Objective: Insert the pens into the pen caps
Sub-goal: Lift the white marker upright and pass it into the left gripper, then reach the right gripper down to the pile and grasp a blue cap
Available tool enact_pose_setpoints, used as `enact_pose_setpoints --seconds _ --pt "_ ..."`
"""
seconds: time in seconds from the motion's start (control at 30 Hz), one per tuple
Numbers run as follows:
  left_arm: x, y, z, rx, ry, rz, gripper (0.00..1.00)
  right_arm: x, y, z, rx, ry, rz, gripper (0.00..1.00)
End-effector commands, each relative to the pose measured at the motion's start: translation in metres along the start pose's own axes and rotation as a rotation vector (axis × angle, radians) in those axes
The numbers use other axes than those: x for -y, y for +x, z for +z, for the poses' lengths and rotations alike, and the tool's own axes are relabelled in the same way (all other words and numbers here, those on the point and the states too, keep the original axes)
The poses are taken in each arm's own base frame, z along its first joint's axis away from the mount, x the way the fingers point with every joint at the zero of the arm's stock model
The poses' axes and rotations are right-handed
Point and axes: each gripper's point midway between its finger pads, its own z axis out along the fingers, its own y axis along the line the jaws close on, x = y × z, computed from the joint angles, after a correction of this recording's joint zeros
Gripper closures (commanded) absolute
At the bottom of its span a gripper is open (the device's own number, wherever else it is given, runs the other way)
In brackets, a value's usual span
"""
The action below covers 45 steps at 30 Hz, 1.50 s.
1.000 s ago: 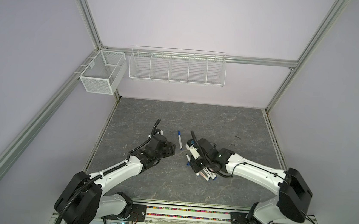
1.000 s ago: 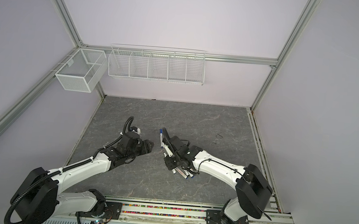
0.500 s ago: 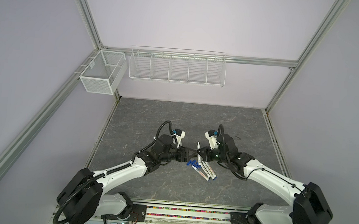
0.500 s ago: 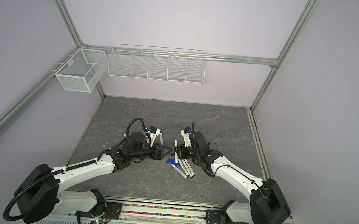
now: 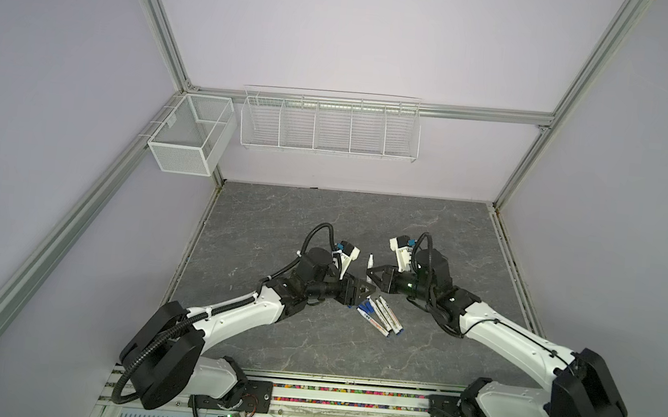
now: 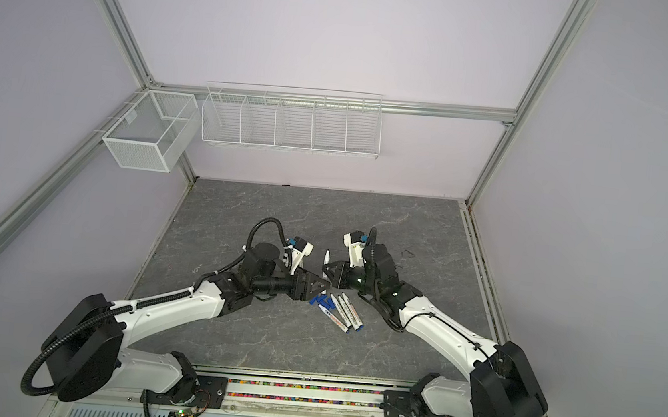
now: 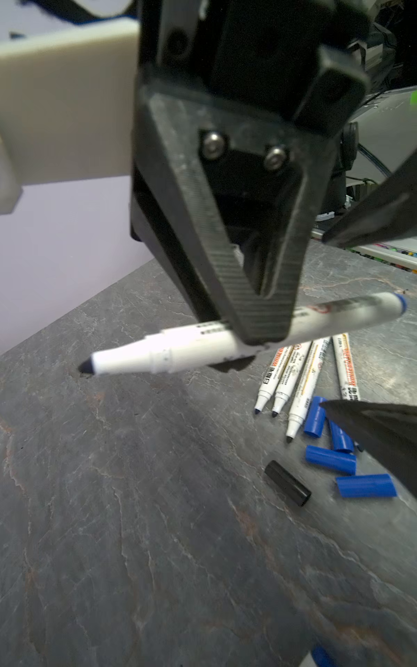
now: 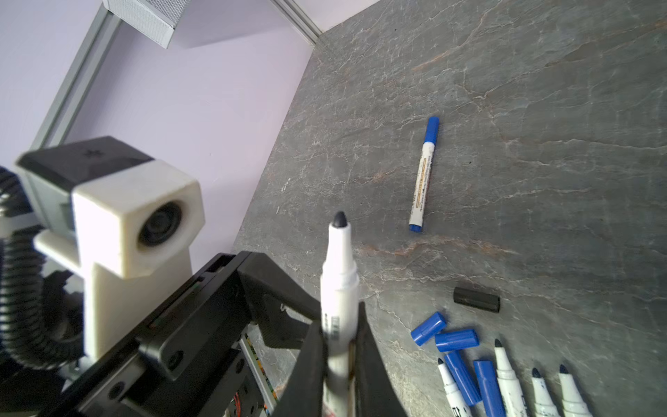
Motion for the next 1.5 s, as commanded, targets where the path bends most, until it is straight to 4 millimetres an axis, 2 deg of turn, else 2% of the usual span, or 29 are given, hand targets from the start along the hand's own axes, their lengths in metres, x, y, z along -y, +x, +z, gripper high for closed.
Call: enact_pose_setpoints --seconds 0.0,0.1,0.27,0.37,0.57,0.67,0.77,0.8,0.87,1.07,1.23,1.3,1.47 --pt "0.011 -0.017 0.004 0.027 0.032 0.049 0.41 -0.009 -0.008 -0.006 0.037 -0.047 0.029 0.93" --pt "0.009 -0.019 0.007 0.026 0.026 0.055 0.52 -0.010 -0.010 -0.009 0.049 -0.054 0.035 0.93" --pt "0.004 -0.017 0.011 0.019 0.008 0.049 0.64 -0.009 -0.015 -0.014 0.077 -0.072 0.063 0.93" --pt "0.002 -0.019 0.010 0.035 -0.007 0.052 0.81 -0.009 -0.015 -0.016 0.079 -0.071 0.067 0.93" --pt "0.000 -0.024 0.004 0.063 -0.038 0.065 1.00 -0.006 -0.012 -0.021 0.054 -0.057 0.047 0.93" --pt "-0.012 -0.023 0.000 0.075 -0.103 0.055 1.00 -0.002 -0.005 -0.021 0.007 -0.025 0.008 0.89" --pt "-0.029 -0.023 -0.007 0.103 -0.199 0.033 1.00 0.004 0.005 -0.024 -0.058 0.031 -0.045 0.66" --pt "-0.036 -0.024 -0.010 0.118 -0.239 0.023 1.00 0.007 0.009 -0.026 -0.080 0.058 -0.064 0.60" --pt "-0.048 -0.023 -0.017 0.142 -0.310 0.004 1.00 0.013 0.018 -0.028 -0.118 0.094 -0.095 0.55" --pt "-0.085 -0.018 -0.045 0.211 -0.527 -0.049 1.00 0.031 0.061 -0.017 -0.276 0.188 -0.152 0.55" --pt "-0.094 -0.012 -0.057 0.224 -0.587 -0.068 1.00 0.035 0.096 0.007 -0.435 0.236 -0.221 0.56" --pt "-0.095 -0.010 -0.060 0.228 -0.598 -0.076 1.00 0.031 0.100 0.020 -0.478 0.238 -0.243 0.56" --pt "-0.097 -0.009 -0.069 0.241 -0.621 -0.078 1.00 0.040 0.112 0.041 -0.568 0.272 -0.228 0.57"
